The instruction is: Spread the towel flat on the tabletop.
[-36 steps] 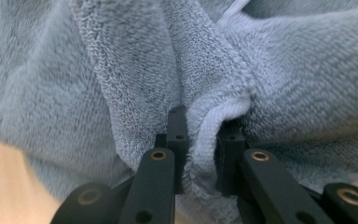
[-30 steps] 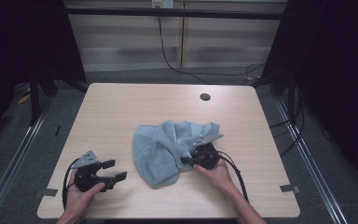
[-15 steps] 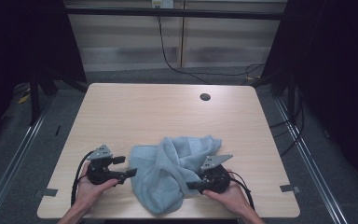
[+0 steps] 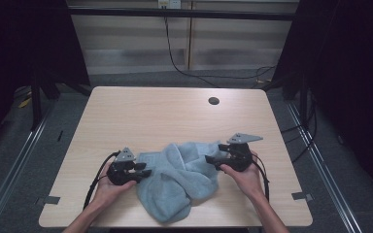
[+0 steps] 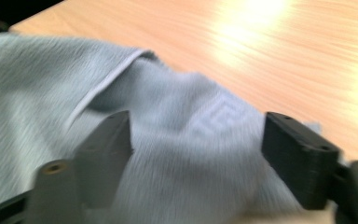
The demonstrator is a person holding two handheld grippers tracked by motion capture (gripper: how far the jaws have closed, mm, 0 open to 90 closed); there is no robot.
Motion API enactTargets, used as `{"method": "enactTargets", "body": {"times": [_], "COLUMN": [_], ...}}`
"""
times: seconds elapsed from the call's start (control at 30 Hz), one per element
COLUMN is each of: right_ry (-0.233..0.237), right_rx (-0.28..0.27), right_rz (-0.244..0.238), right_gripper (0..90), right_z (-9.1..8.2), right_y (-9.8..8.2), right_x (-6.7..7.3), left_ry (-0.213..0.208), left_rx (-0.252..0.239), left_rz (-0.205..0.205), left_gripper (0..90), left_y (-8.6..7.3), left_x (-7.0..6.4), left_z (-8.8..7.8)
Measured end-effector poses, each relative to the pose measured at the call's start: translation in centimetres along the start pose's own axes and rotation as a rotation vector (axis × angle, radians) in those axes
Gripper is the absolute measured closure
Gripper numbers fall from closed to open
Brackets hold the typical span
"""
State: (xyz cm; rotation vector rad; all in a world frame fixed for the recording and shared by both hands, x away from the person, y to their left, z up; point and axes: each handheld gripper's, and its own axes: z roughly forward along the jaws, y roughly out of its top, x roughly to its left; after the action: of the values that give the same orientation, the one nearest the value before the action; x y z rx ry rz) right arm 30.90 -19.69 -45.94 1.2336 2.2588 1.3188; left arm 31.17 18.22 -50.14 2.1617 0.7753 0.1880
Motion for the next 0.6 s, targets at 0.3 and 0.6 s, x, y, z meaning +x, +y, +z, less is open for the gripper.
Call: {"method": "enactTargets", "body": {"times": [0.3, 0.6], "right_ry": [-0.001, 0.006], "right_rx": [0.131, 0.164], "right_rz": [-0.051, -0.047], "right_gripper": [26.3, 48.3], "right_z": [2.9, 2.5], "right_y": [-2.2, -3.5], "right_x": [1.4, 1.7], "left_ry": [-0.076, -0.077], "left_rx": [0.026, -0.074], "left_rz": [-0.010, -0.073], "left_gripper": [61.0, 46.4], "left_y": [-2.8, -1.0], "left_x": [-2.6, -1.2], "left_z": [-3.3, -4.0]}}
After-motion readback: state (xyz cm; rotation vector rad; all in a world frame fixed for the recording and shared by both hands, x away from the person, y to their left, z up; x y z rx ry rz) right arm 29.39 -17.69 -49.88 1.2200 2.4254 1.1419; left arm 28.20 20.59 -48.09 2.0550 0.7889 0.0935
